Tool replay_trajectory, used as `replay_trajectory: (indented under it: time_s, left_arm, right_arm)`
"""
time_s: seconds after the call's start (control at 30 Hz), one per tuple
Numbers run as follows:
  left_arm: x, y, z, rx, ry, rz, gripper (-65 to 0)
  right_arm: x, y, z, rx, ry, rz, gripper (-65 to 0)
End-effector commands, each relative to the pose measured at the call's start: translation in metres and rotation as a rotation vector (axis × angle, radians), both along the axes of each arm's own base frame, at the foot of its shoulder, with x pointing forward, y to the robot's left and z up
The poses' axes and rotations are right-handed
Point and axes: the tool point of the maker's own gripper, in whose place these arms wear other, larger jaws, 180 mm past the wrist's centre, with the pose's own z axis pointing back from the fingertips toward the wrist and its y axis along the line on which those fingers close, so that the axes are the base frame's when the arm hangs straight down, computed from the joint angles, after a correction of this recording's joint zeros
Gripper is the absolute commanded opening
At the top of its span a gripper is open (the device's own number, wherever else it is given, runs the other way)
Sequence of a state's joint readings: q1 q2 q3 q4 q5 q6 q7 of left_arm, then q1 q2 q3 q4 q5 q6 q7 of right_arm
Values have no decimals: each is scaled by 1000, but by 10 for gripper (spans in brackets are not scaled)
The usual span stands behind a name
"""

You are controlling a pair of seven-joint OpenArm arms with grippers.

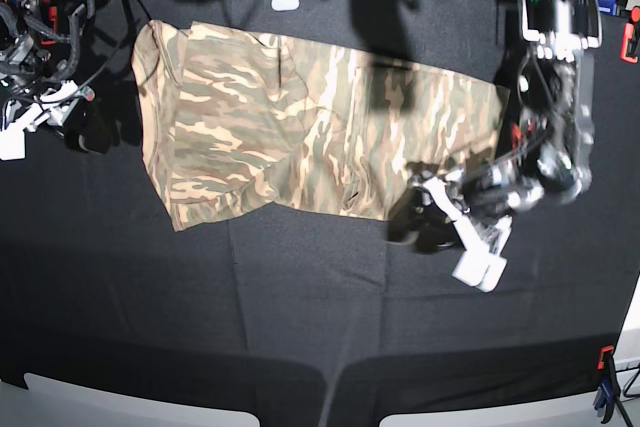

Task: Layout the t-shirt on the table in an organized manner, then fold the t-shirt properly
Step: 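Press the folded hem end down with the left gripper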

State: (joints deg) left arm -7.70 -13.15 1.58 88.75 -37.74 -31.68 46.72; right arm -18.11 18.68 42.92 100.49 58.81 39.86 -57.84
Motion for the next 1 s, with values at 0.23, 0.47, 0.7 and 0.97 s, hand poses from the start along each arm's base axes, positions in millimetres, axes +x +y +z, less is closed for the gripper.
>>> replay_trajectory:
  time_s: [0.23, 0.47, 0.7, 0.97]
  left_arm:
    - [-33, -45, -18, 16, -42, -96, -366]
    - [-58, -82, -25, 21, -22, -222, -366]
    - [-62, -87, -27, 23, -17, -241, -366]
    - [-64, -87, -30, 37, -5, -247, -366]
  right_arm:
    - [1, -23, -9, -139, 33, -46, -411]
    - [-18, -47, -67, -82, 225, -151, -410]
    - [6, -34, -78, 107, 132, -164, -331]
    - [7, 28, -114, 133, 315, 51, -332]
